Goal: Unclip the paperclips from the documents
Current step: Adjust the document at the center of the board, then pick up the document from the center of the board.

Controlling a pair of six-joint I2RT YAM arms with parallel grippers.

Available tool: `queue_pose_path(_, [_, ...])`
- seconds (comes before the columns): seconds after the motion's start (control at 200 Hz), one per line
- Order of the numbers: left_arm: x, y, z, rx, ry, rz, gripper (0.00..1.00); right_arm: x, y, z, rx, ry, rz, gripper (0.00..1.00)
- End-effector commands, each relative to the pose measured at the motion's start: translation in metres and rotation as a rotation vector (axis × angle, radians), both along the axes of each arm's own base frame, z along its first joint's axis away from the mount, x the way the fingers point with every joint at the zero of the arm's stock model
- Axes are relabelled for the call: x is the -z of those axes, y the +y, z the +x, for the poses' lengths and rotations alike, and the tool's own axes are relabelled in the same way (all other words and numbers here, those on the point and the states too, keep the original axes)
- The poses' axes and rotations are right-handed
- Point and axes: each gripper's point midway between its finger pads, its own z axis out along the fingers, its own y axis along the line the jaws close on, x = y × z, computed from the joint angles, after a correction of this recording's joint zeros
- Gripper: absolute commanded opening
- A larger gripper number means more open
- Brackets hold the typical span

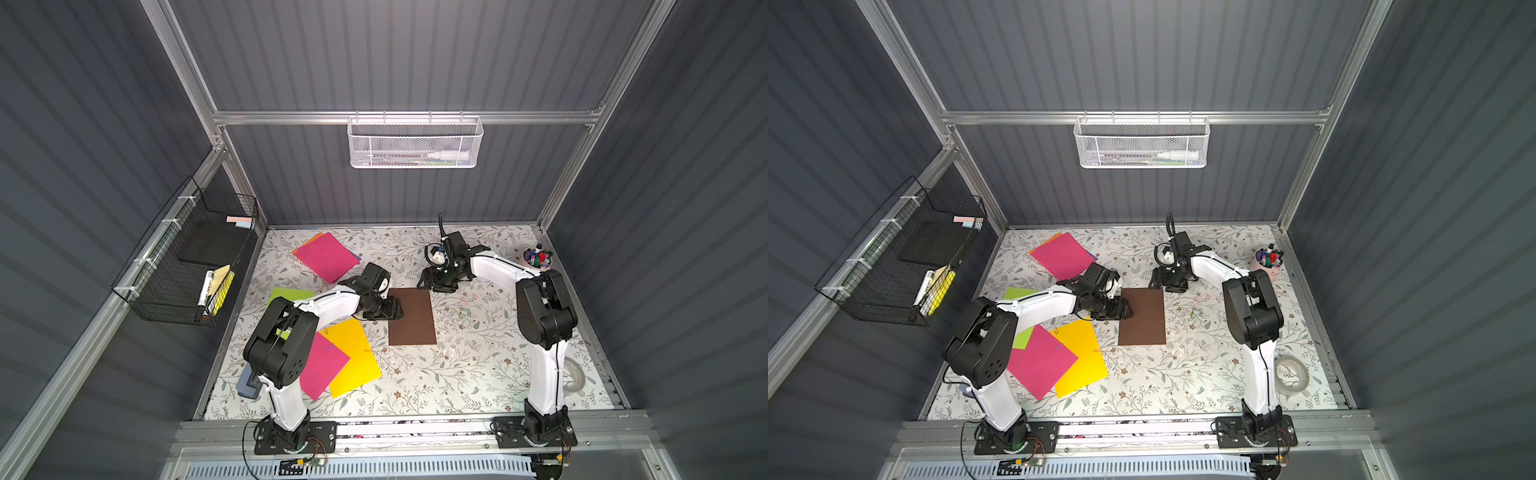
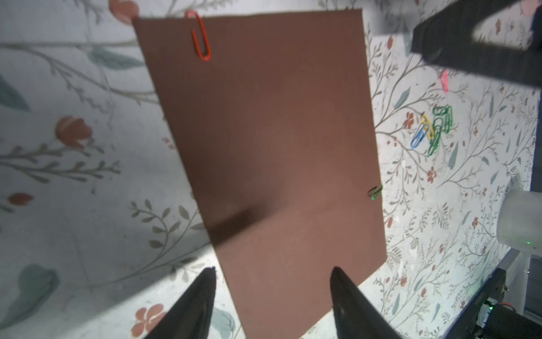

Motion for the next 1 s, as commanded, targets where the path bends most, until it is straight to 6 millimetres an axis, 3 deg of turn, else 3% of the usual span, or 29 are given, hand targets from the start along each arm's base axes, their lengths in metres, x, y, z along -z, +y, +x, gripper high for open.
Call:
queue_pose_path(0.0, [-0.006,0.004,0.014,-0.003,-0.040,0.038,0.65,-0.006,-0.009,-0.009,-0.011,0.012,-0.042,0.70])
queue_pose_path(0.13, [-0.006,-0.002,0.026,0.019,-0.080,0.032,0.64,0.005,-0.010,-0.022,0.010,0.060,-0.032,0.70])
queue_pose_path(0.285, [0.010,-0.003,0.032,0.030,-0.074,0.057,0.58,0.019,-0.009,-0.035,0.013,0.104,-0.029,0.70])
queue_pose_path(0.435, [0.033,0.004,0.027,0.019,-0.040,0.101,0.54,0.024,-0.007,-0.040,0.005,0.118,-0.043,0.70])
queue_pose_path(0.77, [0.051,0.007,0.012,0.020,0.002,0.089,0.50,0.047,0.010,-0.056,-0.020,0.184,-0.024,0.70])
queue_pose_path(0.995, [0.062,0.006,0.003,0.029,0.027,0.066,0.49,0.050,0.029,-0.055,-0.028,0.199,0.066,0.70])
